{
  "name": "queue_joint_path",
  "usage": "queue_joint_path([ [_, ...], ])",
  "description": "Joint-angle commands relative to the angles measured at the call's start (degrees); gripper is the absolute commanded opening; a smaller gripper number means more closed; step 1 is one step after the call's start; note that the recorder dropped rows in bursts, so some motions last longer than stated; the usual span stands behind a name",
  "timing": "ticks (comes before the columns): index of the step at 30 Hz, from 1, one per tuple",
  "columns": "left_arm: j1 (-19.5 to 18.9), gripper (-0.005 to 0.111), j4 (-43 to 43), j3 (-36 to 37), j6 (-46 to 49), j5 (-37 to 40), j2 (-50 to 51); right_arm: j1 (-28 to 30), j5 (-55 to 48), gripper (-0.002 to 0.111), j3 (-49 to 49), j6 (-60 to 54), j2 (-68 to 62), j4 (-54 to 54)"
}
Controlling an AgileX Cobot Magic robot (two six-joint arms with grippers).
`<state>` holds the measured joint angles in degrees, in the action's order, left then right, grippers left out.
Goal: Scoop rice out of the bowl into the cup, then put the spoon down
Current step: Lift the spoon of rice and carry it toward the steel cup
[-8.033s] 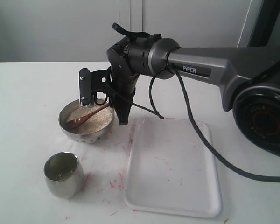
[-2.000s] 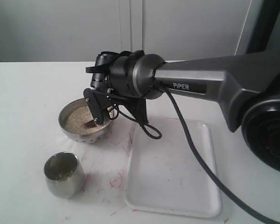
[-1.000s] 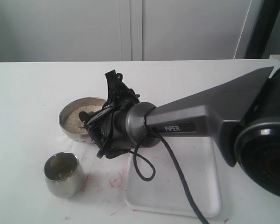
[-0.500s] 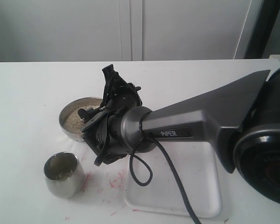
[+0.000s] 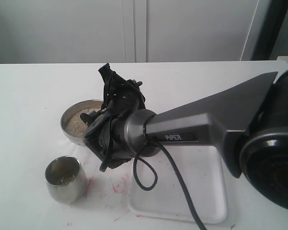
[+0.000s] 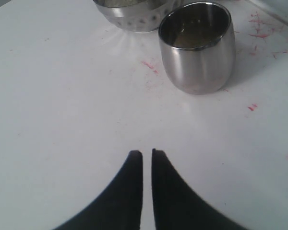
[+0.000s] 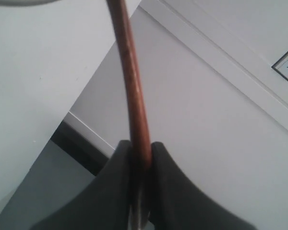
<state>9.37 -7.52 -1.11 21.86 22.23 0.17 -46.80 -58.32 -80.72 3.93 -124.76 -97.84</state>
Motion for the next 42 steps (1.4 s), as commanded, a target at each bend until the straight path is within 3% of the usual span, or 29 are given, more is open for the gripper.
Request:
queue_joint_path([
  [1, 0.3, 0.014, -0.5, 0.4, 0.0, 1.4, -0.2, 0.0, -2.8, 0.000, 0.3, -0.3, 0.3, -1.4],
  [20, 0.3, 0.014, -0.5, 0.4, 0.0, 1.4, -0.2, -2.3, -8.2, 0.000, 3.6, 14.1, 0.3, -2.1],
  [36, 0.3, 0.014, -0.5, 0.4, 0.0, 1.4, -0.2, -2.3, -9.6, 0.000, 8.9, 35.8, 0.9, -2.1],
  [42, 0.3, 0.014, -0.5, 0.4, 0.0, 1.4, -0.2, -3.3, -9.4, 0.000, 8.9, 37.3, 1.9, -2.1],
])
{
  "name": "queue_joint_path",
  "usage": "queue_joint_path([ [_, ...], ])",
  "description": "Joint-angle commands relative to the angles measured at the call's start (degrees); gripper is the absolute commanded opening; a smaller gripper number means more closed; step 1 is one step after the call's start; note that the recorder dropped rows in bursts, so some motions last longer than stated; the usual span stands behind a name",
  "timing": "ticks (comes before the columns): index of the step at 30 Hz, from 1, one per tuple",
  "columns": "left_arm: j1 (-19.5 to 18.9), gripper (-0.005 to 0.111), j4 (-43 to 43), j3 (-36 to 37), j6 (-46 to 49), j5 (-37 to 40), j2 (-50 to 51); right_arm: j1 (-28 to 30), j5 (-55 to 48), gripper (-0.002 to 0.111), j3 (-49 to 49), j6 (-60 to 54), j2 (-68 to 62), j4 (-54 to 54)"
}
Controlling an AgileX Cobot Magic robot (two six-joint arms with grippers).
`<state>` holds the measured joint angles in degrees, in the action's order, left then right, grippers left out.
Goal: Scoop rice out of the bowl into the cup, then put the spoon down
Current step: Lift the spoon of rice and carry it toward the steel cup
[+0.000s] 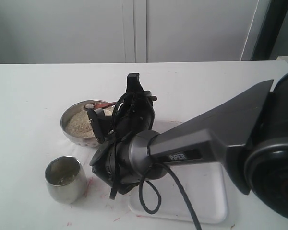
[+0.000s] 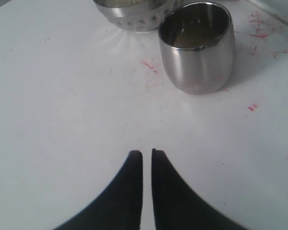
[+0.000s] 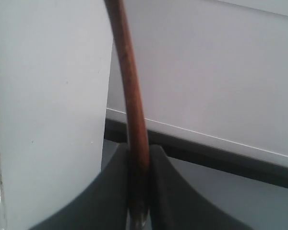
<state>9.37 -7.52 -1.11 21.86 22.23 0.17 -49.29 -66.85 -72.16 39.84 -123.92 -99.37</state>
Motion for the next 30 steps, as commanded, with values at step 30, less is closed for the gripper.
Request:
queue_joint_path([
  [30, 0.3, 0.014, -0.5, 0.4, 0.0, 1.4, -0.2, -9.0, -3.1, 0.000, 13.7, 12.8, 9.1, -0.6],
])
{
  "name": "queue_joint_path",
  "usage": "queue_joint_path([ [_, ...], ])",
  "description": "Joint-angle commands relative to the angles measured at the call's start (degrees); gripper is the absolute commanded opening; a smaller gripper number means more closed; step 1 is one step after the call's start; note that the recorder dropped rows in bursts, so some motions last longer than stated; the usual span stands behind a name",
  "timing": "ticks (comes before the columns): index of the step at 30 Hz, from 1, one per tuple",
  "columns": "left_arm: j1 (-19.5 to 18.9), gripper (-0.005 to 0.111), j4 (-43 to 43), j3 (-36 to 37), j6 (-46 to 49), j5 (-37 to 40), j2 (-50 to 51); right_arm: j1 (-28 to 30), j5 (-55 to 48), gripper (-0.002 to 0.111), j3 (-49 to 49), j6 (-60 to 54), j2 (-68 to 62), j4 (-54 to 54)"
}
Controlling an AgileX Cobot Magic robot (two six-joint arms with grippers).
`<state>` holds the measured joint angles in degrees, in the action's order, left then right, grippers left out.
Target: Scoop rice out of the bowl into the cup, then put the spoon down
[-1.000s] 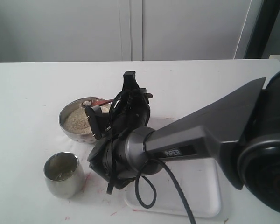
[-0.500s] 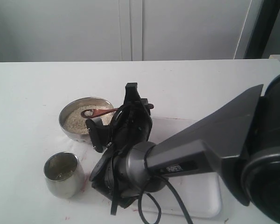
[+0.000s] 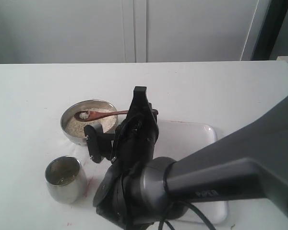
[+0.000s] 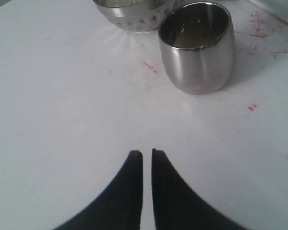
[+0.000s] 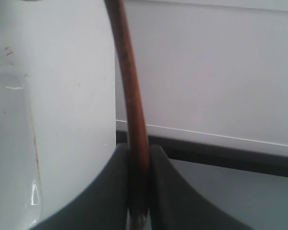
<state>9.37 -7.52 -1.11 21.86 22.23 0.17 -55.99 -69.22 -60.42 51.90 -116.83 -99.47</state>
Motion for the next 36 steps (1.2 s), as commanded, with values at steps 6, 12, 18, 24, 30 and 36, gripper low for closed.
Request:
queue_joint_path([
  [6, 0.3, 0.014, -0.5, 0.4, 0.0, 1.4, -0.2, -5.7, -0.7, 0.000, 5.7, 1.0, 4.1, -0.5],
  [12, 0.3, 0.014, -0.5, 0.4, 0.0, 1.4, -0.2, -9.5, -0.7, 0.000, 8.7, 2.6, 6.2, -0.5],
  [18, 0.3, 0.014, -0.5, 0.4, 0.0, 1.4, -0.2, -11.6, -0.7, 0.000, 10.7, 2.3, 7.4, -0.5],
  [24, 0.3, 0.014, -0.5, 0.4, 0.0, 1.4, -0.2, -11.6, -0.7, 0.000, 12.0, -2.9, 7.9, -0.5],
  [30, 0.3, 0.014, -0.5, 0.4, 0.0, 1.4, -0.2, -11.6, -0.7, 0.000, 12.0, -9.2, 8.4, -0.5],
  [36, 0.3, 0.014, -0.5, 0.4, 0.0, 1.4, -0.2, -11.6, -0.7, 0.000, 12.0, -11.9, 10.4, -0.5],
])
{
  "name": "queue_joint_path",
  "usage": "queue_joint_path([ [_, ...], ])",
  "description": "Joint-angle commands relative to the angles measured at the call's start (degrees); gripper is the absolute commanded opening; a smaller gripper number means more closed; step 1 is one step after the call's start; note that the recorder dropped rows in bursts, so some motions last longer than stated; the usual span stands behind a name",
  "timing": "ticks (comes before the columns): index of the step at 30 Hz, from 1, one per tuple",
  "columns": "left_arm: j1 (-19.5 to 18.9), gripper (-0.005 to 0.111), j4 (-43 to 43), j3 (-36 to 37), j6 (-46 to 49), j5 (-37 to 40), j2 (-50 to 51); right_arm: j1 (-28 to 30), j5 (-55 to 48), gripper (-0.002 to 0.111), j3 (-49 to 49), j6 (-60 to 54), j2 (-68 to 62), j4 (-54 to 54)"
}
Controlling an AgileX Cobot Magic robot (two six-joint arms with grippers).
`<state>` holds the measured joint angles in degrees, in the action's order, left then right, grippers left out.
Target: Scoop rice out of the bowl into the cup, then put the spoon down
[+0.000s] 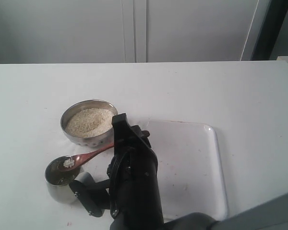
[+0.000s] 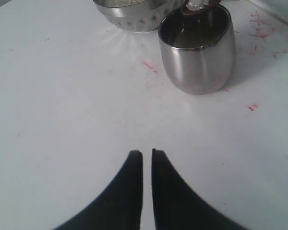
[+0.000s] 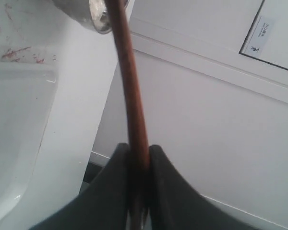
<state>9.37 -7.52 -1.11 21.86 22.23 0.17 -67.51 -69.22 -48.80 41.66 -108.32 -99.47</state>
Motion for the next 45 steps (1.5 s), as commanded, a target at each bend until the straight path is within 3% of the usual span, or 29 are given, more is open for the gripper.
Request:
queue_joint_path([
  [1, 0.3, 0.014, -0.5, 0.4, 0.0, 1.4, -0.2, 0.0, -0.7, 0.000, 0.3, -2.5, 2.4, -0.5],
  [9, 0.3, 0.014, -0.5, 0.4, 0.0, 1.4, -0.2, 0.2, -0.7, 0.000, 0.2, -14.4, 5.2, -0.5],
  [20, 0.3, 0.014, -0.5, 0.4, 0.0, 1.4, -0.2, 0.2, -0.7, 0.000, -1.2, -17.1, 5.4, -0.5],
  [29, 0.3, 0.014, -0.5, 0.4, 0.0, 1.4, -0.2, 0.2, 3.3, 0.000, -3.8, -29.1, 5.4, -0.5],
  [45, 0.3, 0.014, -0.5, 0.4, 0.0, 1.4, -0.2, 0.2, 3.6, 0.000, -6.5, -32.2, 5.4, -0.5],
])
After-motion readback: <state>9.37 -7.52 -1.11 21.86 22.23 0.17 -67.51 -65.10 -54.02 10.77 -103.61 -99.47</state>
